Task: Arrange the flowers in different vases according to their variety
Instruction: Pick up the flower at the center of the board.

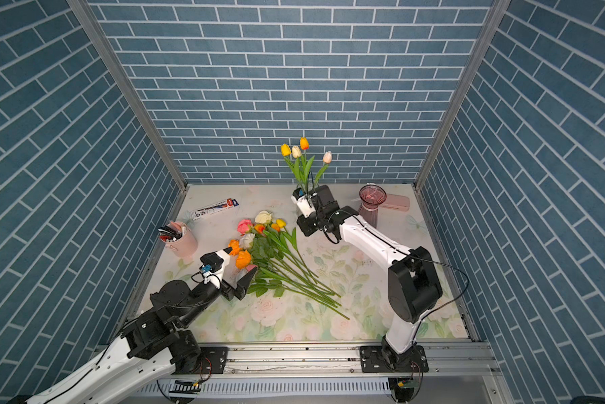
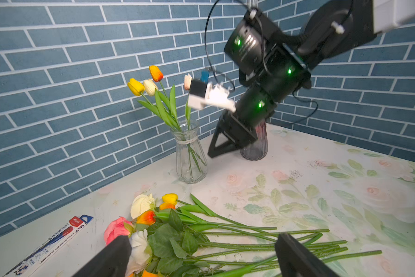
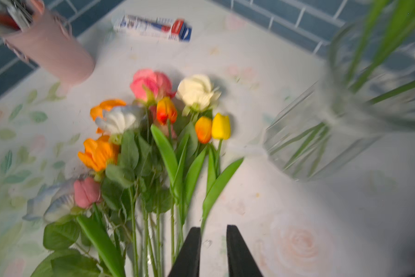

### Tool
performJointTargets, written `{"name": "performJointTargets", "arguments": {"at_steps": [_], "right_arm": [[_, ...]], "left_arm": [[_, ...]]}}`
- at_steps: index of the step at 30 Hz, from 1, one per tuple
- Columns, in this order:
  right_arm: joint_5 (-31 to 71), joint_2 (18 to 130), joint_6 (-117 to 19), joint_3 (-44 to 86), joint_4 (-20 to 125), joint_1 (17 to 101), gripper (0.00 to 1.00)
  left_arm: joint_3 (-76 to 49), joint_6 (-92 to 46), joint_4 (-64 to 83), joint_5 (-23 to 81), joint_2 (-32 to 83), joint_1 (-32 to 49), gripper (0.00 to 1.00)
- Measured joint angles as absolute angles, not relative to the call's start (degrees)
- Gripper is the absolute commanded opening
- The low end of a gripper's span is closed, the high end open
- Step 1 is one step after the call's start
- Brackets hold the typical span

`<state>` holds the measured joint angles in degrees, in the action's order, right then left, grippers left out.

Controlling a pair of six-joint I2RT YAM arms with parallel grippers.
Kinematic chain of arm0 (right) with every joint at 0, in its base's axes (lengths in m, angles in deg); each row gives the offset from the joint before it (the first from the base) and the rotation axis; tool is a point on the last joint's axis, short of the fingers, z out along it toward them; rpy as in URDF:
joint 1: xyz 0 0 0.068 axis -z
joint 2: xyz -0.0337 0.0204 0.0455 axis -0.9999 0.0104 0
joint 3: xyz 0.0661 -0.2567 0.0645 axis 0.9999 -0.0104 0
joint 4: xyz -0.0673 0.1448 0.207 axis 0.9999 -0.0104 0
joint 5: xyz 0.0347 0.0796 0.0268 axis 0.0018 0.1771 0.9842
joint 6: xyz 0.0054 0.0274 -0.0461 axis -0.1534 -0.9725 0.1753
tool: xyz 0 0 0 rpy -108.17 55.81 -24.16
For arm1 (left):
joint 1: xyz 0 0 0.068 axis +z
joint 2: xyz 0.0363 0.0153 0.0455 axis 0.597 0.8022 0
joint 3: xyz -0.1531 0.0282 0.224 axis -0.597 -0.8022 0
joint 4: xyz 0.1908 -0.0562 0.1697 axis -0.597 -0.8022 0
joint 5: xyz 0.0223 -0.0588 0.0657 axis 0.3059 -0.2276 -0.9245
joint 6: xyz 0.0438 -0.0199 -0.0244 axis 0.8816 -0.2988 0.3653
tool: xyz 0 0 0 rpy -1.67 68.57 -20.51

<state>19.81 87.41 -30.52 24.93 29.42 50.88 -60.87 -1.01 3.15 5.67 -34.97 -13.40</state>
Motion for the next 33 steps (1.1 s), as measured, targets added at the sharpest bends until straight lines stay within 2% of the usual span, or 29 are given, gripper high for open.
{"name": "performJointTargets", "arguments": {"at_steps": [5,14,33], "right_arm": [[19.2,94.2,-33.2,24.5,29.6,50.2,0.36],[17.0,102.5,-37.7,26.3,31.0,49.9,0.37],[9.5,106.3,-41.9,28.2,31.3,45.3,0.37]], "left_arm": [[-60.8,-1.2,3.1,5.5,-35.0,-13.4,1.0],[-60.8,-1.3,2.9,5.3,-35.0,-13.4,1.0],[-60.7,-1.3,2.9,5.4,-35.0,-13.4,1.0]]}}
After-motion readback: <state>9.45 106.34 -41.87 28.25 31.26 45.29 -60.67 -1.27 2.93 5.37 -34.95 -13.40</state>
